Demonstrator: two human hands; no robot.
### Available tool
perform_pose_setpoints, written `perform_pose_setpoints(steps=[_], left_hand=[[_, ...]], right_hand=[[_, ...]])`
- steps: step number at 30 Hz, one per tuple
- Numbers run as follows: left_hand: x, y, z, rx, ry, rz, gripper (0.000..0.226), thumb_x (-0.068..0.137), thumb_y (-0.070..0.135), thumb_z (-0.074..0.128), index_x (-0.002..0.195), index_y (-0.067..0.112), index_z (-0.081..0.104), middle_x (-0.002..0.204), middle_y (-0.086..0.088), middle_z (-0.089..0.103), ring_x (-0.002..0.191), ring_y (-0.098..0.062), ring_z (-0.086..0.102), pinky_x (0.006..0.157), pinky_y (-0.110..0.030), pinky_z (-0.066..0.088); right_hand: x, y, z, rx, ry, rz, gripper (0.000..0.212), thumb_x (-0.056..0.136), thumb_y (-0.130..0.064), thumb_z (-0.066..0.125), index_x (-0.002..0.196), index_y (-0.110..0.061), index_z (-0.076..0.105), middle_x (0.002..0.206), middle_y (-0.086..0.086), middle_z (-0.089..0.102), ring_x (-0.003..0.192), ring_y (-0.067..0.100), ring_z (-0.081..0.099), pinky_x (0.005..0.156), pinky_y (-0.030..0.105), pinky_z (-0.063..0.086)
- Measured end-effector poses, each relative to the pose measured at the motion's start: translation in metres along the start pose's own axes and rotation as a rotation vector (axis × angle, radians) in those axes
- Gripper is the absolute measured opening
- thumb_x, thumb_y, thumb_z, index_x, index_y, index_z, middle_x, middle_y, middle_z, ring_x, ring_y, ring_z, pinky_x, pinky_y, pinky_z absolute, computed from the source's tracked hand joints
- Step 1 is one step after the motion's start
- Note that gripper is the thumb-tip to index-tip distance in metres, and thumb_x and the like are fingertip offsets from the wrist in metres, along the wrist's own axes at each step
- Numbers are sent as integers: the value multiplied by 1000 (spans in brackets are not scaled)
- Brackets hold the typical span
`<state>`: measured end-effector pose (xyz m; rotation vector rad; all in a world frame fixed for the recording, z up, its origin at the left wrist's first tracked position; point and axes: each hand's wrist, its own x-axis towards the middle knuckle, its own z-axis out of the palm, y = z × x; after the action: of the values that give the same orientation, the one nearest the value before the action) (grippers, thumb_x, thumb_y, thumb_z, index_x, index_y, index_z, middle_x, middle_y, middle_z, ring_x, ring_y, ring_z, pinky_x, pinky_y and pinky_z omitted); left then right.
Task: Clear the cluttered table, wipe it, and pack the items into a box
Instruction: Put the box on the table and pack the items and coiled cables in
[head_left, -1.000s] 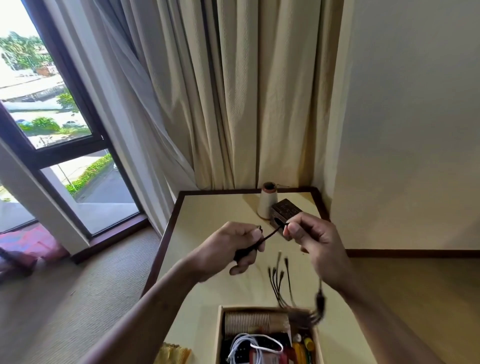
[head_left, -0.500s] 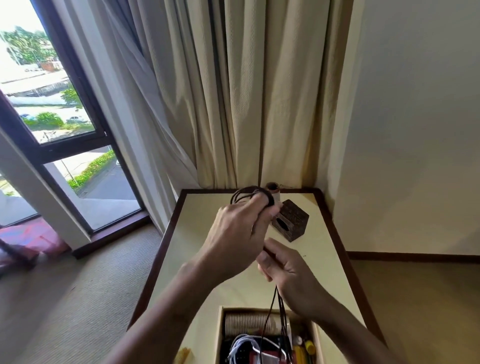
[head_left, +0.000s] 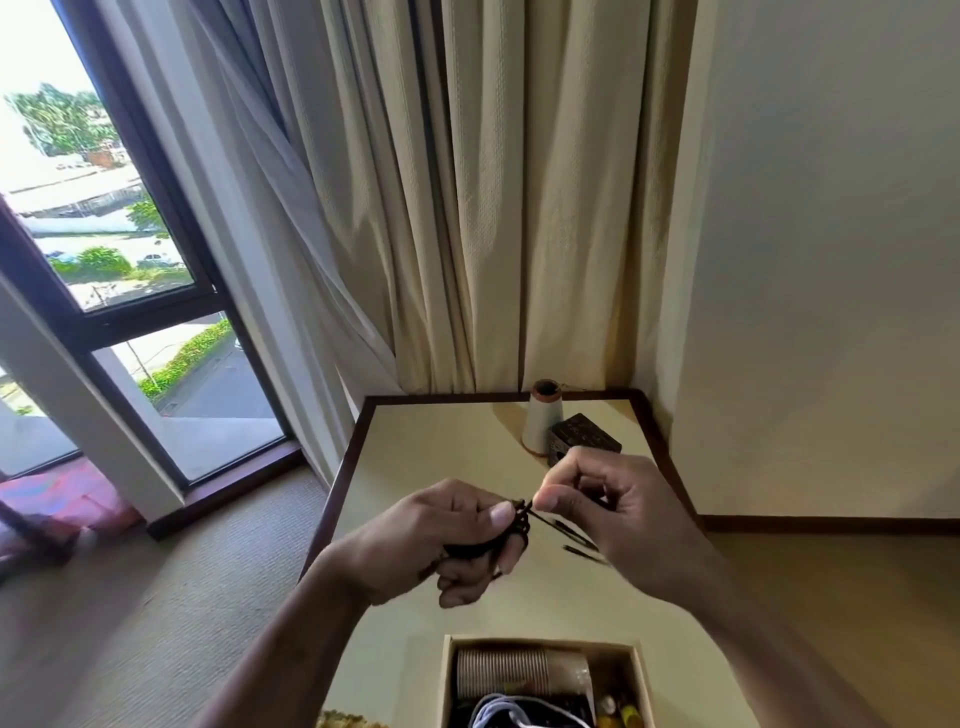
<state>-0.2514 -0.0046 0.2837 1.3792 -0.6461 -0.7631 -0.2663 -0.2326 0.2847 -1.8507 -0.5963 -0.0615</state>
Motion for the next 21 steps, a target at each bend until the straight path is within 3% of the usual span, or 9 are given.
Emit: perform_pose_setpoints(steps=[2, 6, 8, 10, 12, 15, 16, 18, 21], left_hand=[[-2, -3, 11, -217, 29, 72, 30, 108, 21, 45, 87, 3, 57, 51, 1, 35, 43, -15, 42, 49, -21, 40], [13, -3, 40, -560, 366, 372, 24, 103, 20, 51, 88, 5, 61, 58, -6, 52, 55, -20, 54, 57, -26, 49], [19, 5, 45, -609, 463, 468, 22, 99, 22, 55, 91, 5, 66, 75, -15, 65, 72, -27, 63, 67, -31, 56], [24, 13, 47, -634, 460, 550, 21, 99, 20, 56, 98, 2, 65, 100, -24, 72, 96, -35, 70, 82, -36, 60], [29, 20, 47, -377, 524, 613, 21, 103, 19, 52, 104, 0, 63, 118, -25, 73, 114, -36, 70, 95, -38, 58], [29, 22, 40, 510, 708, 494, 24, 107, 27, 48, 117, 9, 61, 120, 1, 75, 108, -2, 70, 86, -18, 55], [29, 21, 35, 790, 688, 399, 27, 108, 29, 46, 124, 12, 60, 115, 10, 72, 96, 5, 68, 76, -13, 52], [27, 15, 22, 1310, 538, 190, 28, 110, 29, 42, 134, 18, 52, 108, 12, 62, 74, 1, 57, 61, -14, 45], [19, 17, 15, 1565, 360, 35, 23, 111, 34, 40, 126, 20, 49, 93, 14, 52, 65, -5, 50, 60, -17, 44]], right_hand=[[6, 2, -2, -95, 99, -51, 17, 91, -34, 71, 85, -17, 71, 70, -10, 63, 62, 7, 58, 58, 11, 41], [8, 23, 17, -72, 232, -67, 26, 105, -36, 48, 108, -22, 69, 73, -10, 57, 65, 6, 53, 62, 14, 38], [2, 31, 36, 5, 197, 72, 26, 108, -36, 39, 112, -27, 64, 73, -7, 55, 63, 4, 46, 58, 21, 37], [-5, 34, 54, 51, 115, 171, 25, 109, -34, 37, 94, -34, 57, 69, -7, 51, 59, 7, 40, 56, 29, 34], [-9, 28, 65, 15, 49, 214, 29, 110, -31, 38, 85, -41, 52, 67, -10, 49, 58, 5, 39, 57, 28, 35], [-11, 17, 66, -101, -35, 207, 31, 109, -23, 40, 84, -38, 49, 65, -11, 50, 57, 1, 40, 58, 21, 34], [-12, 15, 64, -149, -54, 195, 29, 108, -21, 41, 83, -33, 48, 65, -12, 51, 57, 2, 42, 58, 22, 34], [-14, 14, 57, -256, -79, 146, 25, 107, -21, 42, 85, -33, 45, 67, -12, 52, 60, 4, 45, 58, 25, 34], [-17, 16, 46, -452, -122, 27, 17, 105, -23, 44, 102, -40, 48, 79, -22, 53, 71, 0, 50, 60, 20, 36]])
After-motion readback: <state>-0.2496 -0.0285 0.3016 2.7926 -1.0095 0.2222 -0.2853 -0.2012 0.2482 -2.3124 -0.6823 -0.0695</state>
